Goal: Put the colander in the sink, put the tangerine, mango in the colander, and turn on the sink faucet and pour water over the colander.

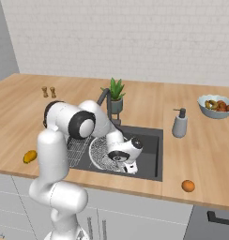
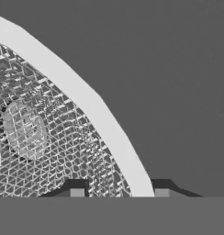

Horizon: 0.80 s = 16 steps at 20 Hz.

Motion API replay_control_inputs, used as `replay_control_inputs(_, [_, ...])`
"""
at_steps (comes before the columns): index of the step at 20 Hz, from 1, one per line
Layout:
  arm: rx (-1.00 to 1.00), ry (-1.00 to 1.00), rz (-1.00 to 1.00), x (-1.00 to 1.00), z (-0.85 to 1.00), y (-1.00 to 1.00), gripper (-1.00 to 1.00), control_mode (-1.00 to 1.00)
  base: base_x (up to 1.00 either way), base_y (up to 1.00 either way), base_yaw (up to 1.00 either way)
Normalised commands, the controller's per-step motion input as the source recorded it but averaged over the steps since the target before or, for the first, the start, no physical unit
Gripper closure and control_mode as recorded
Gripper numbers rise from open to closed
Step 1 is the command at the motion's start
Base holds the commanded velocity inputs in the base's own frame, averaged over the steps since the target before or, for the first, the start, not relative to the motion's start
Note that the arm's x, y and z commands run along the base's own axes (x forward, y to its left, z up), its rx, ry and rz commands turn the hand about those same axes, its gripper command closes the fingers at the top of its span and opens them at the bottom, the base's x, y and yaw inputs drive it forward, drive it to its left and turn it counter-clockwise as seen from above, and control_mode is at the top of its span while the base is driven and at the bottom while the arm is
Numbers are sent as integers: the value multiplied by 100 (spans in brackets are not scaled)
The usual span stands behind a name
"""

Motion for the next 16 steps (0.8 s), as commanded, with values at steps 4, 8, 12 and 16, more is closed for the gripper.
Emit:
replay_control_inputs(4, [0, 0, -10, 0, 0, 13, 100, -100, 0, 0, 0])
replay_control_inputs(8, [0, 0, -9, -8, 0, 10, -100, -100, 0, 0, 0])
replay_control_inputs(12, [0, 0, -7, -31, 12, 0, -100, -100, 0, 0, 0])
replay_control_inputs(16, [3, 0, 0, -33, 49, 0, -100, -100, 0, 0, 0])
